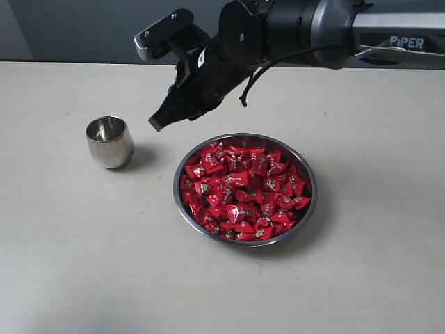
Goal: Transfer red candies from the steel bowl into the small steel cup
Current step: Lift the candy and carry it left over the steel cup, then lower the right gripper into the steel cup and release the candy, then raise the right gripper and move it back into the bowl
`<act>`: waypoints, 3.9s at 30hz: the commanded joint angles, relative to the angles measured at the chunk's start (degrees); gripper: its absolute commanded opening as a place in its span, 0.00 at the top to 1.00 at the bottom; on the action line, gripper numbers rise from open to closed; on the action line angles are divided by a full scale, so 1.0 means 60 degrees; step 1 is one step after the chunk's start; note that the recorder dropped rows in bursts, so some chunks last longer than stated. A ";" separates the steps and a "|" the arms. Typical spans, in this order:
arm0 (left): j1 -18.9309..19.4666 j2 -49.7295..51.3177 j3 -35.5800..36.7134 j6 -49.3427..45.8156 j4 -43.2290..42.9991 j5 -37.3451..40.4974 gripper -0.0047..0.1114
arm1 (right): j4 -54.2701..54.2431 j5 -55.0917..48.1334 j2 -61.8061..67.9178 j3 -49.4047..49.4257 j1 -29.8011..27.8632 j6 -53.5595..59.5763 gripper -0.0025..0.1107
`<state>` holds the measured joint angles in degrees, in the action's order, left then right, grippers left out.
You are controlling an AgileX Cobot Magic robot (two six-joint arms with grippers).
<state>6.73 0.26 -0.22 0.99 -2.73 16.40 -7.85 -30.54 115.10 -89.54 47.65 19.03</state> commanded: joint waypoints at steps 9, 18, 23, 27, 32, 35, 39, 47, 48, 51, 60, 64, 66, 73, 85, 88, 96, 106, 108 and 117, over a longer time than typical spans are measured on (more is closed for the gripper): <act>0.0005 -0.0043 0.0036 0.0022 0.0022 -0.0015 0.96 | -0.2749 -0.0383 0.0475 -0.1713 -0.0043 0.3191 0.99; 0.0005 -0.0043 0.0036 0.0022 0.0022 -0.0015 0.96 | -0.4507 -0.1258 0.1789 -0.2870 -0.0043 0.5155 0.99; 0.0005 -0.0043 0.0036 0.0022 0.0022 -0.0015 0.96 | -0.4805 -0.1679 0.2439 -0.3583 -0.0043 0.5336 0.99; 0.0005 -0.0043 0.0036 0.0022 0.0022 -0.0015 0.96 | -0.5253 -0.1848 0.2893 -0.4092 -0.0043 0.5559 0.99; 0.0005 -0.0043 0.0036 0.0022 0.0022 -0.0015 0.96 | -0.5526 -0.1990 0.3333 -0.4598 -0.0043 0.5697 0.99; 0.0005 -0.0043 0.0036 0.0022 0.0022 -0.0015 0.96 | -0.5913 -0.2153 0.3574 -0.4855 -0.0043 0.6044 0.99; 0.0005 -0.0043 0.0036 0.0022 0.0022 -0.0015 0.96 | -0.6295 -0.2126 0.3835 -0.4926 -0.0043 0.6390 0.99; 0.0005 -0.0043 0.0036 0.0022 0.0022 -0.0015 0.96 | -0.7189 -0.1802 0.4079 -0.4926 -0.0043 0.7370 0.99; 0.0005 -0.0043 0.0036 0.0022 0.0022 -0.0015 0.96 | -0.7234 -0.1776 0.4079 -0.4926 -0.0043 0.7418 0.99; 0.0005 -0.0043 0.0036 0.0022 0.0022 -0.0015 0.96 | -0.7414 -0.1680 0.4079 -0.4926 -0.0026 0.7654 0.99; 0.0005 -0.0043 0.0036 0.0022 0.0022 -0.0015 0.96 | -0.8030 -0.1119 0.4354 -0.4926 -0.0026 0.8145 0.99; 0.0005 -0.0043 0.0036 0.0022 0.0022 -0.0015 0.96 | -0.8415 -0.1031 0.4558 -0.4926 -0.0026 0.8561 0.99; 0.0005 -0.0043 0.0036 0.0022 0.0022 -0.0015 0.96 | -0.8448 -0.1031 0.4576 -0.4926 -0.0026 0.8613 0.99; 0.0005 -0.0043 0.0036 0.0022 0.0022 -0.0015 0.96 | -0.8407 -0.0564 0.4574 -0.4926 -0.0026 0.8761 0.99; 0.0005 -0.0043 0.0036 0.0022 0.0022 -0.0015 0.96 | -0.8384 -0.0547 0.4574 -0.4926 -0.0026 0.8761 0.85; 0.0005 -0.0043 0.0036 0.0022 0.0022 -0.0015 0.96 | -0.8384 -0.0509 0.4574 -0.4926 -0.0026 0.8761 0.70; 0.0005 -0.0043 0.0036 0.0022 0.0022 -0.0015 0.96 | -0.8384 -0.0291 0.4574 -0.4926 -0.0026 0.8651 0.65; 0.0005 -0.0043 0.0036 0.0022 0.0022 -0.0015 0.96 | -0.8076 -0.0504 0.4488 -0.4926 -0.0026 0.8178 0.70; 0.0005 -0.0043 0.0036 0.0022 0.0022 -0.0015 0.96 | -0.7807 -0.0551 0.4404 -0.4926 -0.0026 0.7971 0.83; 0.0005 -0.0043 0.0036 0.0022 0.0022 -0.0015 0.96 | -0.3279 -0.1957 0.3092 -0.4926 -0.0043 0.4514 0.98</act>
<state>6.73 0.26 -0.22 0.99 -2.73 16.40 -35.70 -39.36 135.94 -118.86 47.65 52.70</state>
